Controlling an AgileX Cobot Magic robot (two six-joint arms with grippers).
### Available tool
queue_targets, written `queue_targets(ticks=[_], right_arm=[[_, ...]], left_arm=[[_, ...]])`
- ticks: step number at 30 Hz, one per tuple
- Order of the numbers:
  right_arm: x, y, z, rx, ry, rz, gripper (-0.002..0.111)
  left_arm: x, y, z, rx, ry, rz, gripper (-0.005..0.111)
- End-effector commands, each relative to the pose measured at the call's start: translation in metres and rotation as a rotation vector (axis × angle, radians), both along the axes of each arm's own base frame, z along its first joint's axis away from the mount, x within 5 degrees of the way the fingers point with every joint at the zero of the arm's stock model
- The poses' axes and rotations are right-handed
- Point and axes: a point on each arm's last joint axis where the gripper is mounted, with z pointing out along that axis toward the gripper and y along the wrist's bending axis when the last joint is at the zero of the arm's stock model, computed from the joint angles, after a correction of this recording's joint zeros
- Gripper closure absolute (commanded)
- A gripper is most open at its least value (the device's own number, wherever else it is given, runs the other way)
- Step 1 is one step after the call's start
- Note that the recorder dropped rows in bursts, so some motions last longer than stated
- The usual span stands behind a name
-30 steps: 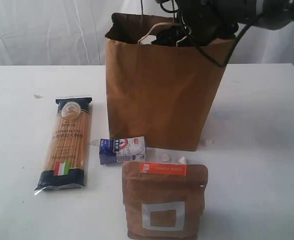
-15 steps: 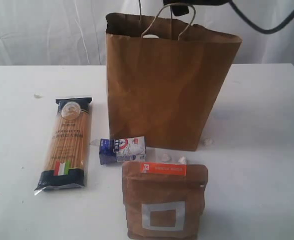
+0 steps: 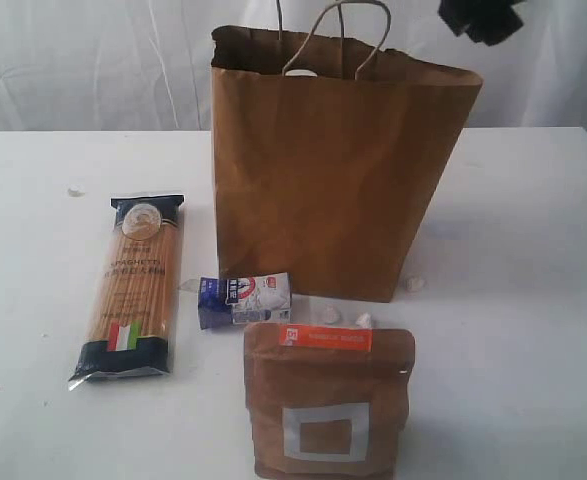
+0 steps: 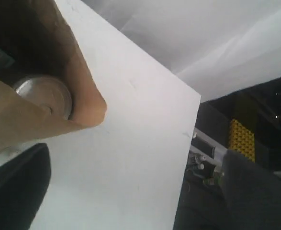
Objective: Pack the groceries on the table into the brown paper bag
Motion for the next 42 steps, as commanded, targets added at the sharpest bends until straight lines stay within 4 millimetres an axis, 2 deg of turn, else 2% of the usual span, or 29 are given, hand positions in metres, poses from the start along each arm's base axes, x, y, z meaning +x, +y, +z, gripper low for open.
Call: queue_targets(ticks=[1,3,7,10,13,18,23,26,30,34,36,39,42], right_arm=[[-0.009,-0.008,0.000,0.077,0.014,-0.088,0.020],[-0.008,-0.007,-0.009,0.086,0.038,-0.107,0.020],[-0.007,-0.008,-0.037,-0.003,0.111,-0.105,0.020],[-0.006,-0.013,-0.060,-0.089,0.134,-0.146,0.020],[-0.008,-0.019,-0.075,-0.129,0.144,-0.184,0.020],[-0.006,-0.039,-0.086,-0.083,0.123,-0.235,0.020],[-0.007,-0.078,-0.083,-0.005,0.082,-0.397,0.020],[-0.017,-0.097,-0.079,0.057,0.059,-0.495,0.020],[-0.045,-0.110,-0.081,0.062,0.087,-0.545,0.020],[-0.071,-0.113,-0.100,0.045,0.180,-0.493,0.020],[-0.076,-0.109,-0.114,0.065,0.231,-0.429,0.021],[-0.080,-0.108,-0.142,0.047,0.313,-0.420,0.031],[-0.079,-0.108,-0.166,0.024,0.364,-0.452,0.061]], left_arm=[[0.000,0.000,0.000,0.000,-0.007,-0.006,0.107],[0.000,0.000,0.000,0.000,-0.007,-0.006,0.107],[0.000,0.000,0.000,0.000,-0.007,-0.006,0.107],[0.000,0.000,0.000,0.000,-0.007,-0.006,0.107],[0.000,0.000,0.000,0.000,-0.007,-0.006,0.107],[0.000,0.000,0.000,0.000,-0.007,-0.006,0.107],[0.000,0.000,0.000,0.000,-0.007,-0.006,0.107],[0.000,0.000,0.000,0.000,-0.007,-0.006,0.107],[0.000,0.000,0.000,0.000,-0.007,-0.006,0.107],[0.000,0.000,0.000,0.000,-0.007,-0.006,0.107],[0.000,0.000,0.000,0.000,-0.007,-0.006,0.107],[0.000,0.000,0.000,0.000,-0.007,-0.006,0.107],[0.000,0.000,0.000,0.000,-0.007,-0.006,0.107]])
